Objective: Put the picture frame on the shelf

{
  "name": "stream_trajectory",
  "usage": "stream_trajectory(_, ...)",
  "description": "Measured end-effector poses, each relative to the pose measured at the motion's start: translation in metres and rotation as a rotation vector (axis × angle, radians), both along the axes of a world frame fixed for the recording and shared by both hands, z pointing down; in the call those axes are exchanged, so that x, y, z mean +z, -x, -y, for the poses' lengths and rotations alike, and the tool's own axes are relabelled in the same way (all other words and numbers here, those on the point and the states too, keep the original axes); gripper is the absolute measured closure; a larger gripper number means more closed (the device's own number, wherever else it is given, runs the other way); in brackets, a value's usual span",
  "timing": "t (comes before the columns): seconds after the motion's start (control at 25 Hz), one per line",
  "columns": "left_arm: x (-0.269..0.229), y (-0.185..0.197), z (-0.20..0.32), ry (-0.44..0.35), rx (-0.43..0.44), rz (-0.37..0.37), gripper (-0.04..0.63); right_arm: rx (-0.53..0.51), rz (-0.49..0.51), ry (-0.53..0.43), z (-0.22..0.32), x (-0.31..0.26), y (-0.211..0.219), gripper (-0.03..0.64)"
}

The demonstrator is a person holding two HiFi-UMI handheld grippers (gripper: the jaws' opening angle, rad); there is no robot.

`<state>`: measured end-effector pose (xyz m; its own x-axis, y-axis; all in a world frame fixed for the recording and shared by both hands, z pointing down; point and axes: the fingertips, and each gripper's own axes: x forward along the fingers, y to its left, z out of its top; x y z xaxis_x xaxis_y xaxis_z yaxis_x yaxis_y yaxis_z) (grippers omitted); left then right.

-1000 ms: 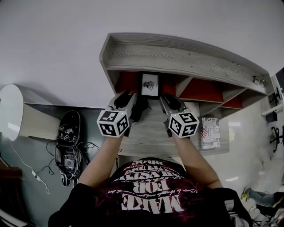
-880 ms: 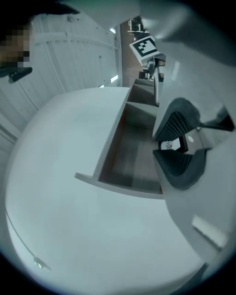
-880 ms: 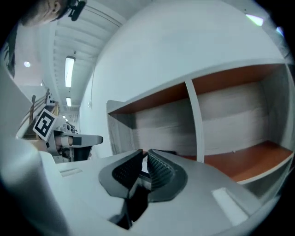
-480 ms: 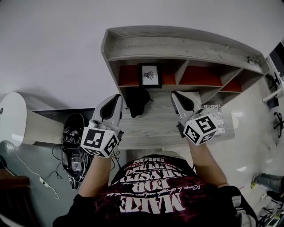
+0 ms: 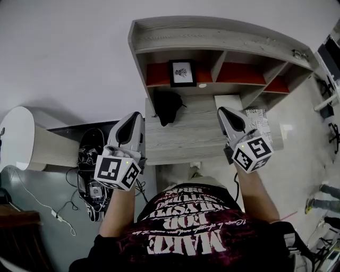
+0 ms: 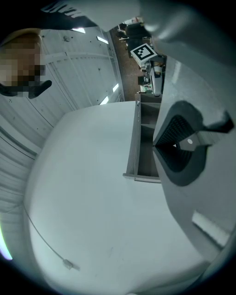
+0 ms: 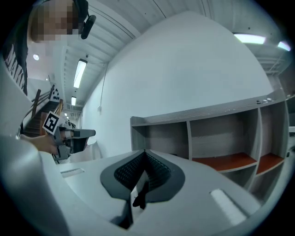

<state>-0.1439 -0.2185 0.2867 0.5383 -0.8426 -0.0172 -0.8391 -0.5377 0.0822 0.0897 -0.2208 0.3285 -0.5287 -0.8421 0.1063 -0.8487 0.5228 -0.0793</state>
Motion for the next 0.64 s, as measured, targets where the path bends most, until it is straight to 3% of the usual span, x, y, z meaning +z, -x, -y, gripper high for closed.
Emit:
stream_trajectory(0.28,0.03,-0.015,-0.028,0.068,0.043,-0.036,0.595,0.02,-0.045,0.034,-0.045,0.016,-0.004,0.591)
stream_trajectory(0.64,0.029,-0.082,-0.048,0.06,0.107,-0.007,0.595,0.013,-0.01,0.042,-0.07,0.02,-0.044,0.591)
